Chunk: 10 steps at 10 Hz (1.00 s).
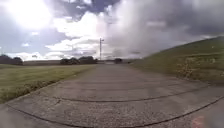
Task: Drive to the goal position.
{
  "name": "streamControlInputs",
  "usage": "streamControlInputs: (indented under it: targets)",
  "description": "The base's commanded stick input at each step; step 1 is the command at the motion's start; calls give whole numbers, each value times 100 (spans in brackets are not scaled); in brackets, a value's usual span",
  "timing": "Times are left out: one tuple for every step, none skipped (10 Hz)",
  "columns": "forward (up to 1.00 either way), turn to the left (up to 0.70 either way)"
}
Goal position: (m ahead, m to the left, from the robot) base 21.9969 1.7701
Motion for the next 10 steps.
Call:
streamControlInputs:
  targets:
    - [39, 0]
    - [70, 0]
    - [70, 0]
    - [70, 0]
    - [70, -27]
    - [70, -32]
    - [70, -33]
    - [70, -26]
    - [70, 0]
    - [70, 0]
